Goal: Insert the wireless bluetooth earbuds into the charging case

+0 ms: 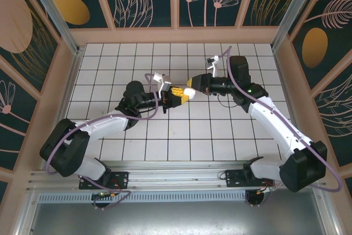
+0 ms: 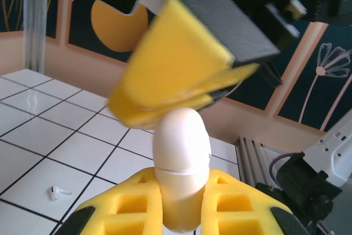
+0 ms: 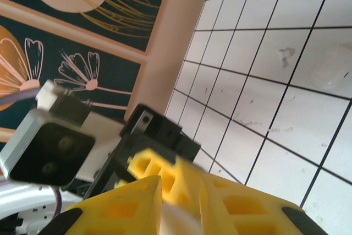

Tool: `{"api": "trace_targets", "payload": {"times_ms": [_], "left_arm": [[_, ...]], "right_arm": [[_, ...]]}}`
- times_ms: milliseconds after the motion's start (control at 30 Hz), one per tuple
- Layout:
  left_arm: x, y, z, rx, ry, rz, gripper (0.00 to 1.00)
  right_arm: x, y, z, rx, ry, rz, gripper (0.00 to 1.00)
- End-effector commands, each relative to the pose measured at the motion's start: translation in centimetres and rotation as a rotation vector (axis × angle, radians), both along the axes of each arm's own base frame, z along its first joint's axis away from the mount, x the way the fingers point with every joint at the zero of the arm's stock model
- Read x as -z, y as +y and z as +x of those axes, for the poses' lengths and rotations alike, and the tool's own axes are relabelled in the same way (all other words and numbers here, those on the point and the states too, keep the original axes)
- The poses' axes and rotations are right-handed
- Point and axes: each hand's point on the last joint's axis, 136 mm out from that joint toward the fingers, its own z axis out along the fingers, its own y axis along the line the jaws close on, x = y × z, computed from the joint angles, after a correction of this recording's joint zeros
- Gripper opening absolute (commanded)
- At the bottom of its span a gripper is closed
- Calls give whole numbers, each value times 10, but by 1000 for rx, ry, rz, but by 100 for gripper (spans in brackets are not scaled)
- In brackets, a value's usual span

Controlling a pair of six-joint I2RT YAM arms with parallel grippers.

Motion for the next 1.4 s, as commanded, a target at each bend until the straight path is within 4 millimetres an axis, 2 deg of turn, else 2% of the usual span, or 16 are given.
{"api": "trace_targets", "payload": {"times_ms": [0, 233, 567, 767, 933, 1033, 1233, 1367], "left_arm": [[-13, 4, 10, -38, 7, -52, 0], [-15, 5, 11, -34, 27, -64, 0], [-34, 5, 9, -18, 34, -108, 0], [-43, 5, 15, -27, 52, -118, 0], [-50, 2, 24, -47, 74, -87, 0], [-51, 4, 29, -81, 97, -67, 0], [-30, 16, 44, -179, 176, 1, 0], [-25, 28, 50, -234, 219, 5, 0]], "right_arm": [[-23, 2, -23, -76, -51, 27, 25], [-14, 1, -30, -77, -52, 1, 25], [22, 3, -26, -44, -34, -145, 22], [31, 5, -28, -9, -74, -241, 22], [11, -3, -11, 90, -178, -330, 25], [7, -10, 1, 154, -218, -348, 29], [4, -16, 13, 218, -240, -348, 34], [3, -22, 18, 251, -232, -332, 38]]}}
